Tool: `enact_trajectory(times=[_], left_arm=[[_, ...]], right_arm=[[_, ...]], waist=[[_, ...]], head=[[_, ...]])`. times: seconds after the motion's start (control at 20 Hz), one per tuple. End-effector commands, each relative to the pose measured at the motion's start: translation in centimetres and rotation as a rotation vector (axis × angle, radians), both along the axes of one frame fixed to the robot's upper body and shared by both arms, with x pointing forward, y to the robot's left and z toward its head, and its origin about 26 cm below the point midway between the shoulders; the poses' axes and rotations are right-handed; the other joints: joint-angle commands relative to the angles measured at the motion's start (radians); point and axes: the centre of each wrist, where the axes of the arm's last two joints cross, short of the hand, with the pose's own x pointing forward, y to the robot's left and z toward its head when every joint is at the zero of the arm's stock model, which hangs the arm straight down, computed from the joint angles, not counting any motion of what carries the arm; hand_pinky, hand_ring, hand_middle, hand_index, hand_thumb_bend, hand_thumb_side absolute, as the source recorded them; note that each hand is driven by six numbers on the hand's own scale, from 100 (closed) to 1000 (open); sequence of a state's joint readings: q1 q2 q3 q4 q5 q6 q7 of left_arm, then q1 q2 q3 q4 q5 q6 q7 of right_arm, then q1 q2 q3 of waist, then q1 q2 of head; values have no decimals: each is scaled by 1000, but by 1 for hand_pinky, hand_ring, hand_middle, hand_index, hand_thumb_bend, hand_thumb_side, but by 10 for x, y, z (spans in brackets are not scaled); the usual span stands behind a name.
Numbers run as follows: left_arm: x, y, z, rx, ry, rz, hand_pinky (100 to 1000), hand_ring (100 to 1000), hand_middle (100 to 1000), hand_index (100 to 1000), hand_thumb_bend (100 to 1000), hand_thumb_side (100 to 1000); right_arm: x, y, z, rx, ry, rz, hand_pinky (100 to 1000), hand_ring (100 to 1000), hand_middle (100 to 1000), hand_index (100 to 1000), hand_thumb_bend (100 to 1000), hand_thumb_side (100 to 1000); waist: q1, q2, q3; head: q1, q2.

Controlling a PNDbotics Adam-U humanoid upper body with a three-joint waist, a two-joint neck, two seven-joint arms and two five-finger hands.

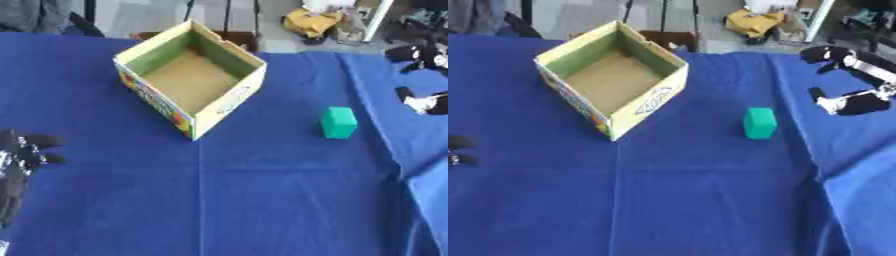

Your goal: Pick up objects on the table and place them in the box.

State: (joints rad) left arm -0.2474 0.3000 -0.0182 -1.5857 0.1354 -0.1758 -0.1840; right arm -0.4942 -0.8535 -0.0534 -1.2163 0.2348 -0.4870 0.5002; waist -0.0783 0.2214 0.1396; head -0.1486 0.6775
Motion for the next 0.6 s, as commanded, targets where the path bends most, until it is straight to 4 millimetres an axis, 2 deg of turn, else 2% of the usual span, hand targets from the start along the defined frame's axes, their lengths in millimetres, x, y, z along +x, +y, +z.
enact_trajectory(times=[0.05,0.25,0.6], left_arm=[[1,4,9,29,-25,-8,604,759,601,674,379,1000],[2,3,10,32,-26,-13,604,760,601,673,378,1000],[2,2,11,35,-28,-17,604,760,600,673,377,1000]], right_arm=[[3,-7,9,-62,12,-20,835,954,967,1000,100,127],[11,-5,4,-120,50,-18,836,954,967,1000,106,146],[20,0,-5,-233,84,-16,833,950,964,997,266,209]], waist=[[0,-18,5],[-4,-17,15],[-4,-14,24]], head=[[-6,11],[-11,12],[-19,13]])
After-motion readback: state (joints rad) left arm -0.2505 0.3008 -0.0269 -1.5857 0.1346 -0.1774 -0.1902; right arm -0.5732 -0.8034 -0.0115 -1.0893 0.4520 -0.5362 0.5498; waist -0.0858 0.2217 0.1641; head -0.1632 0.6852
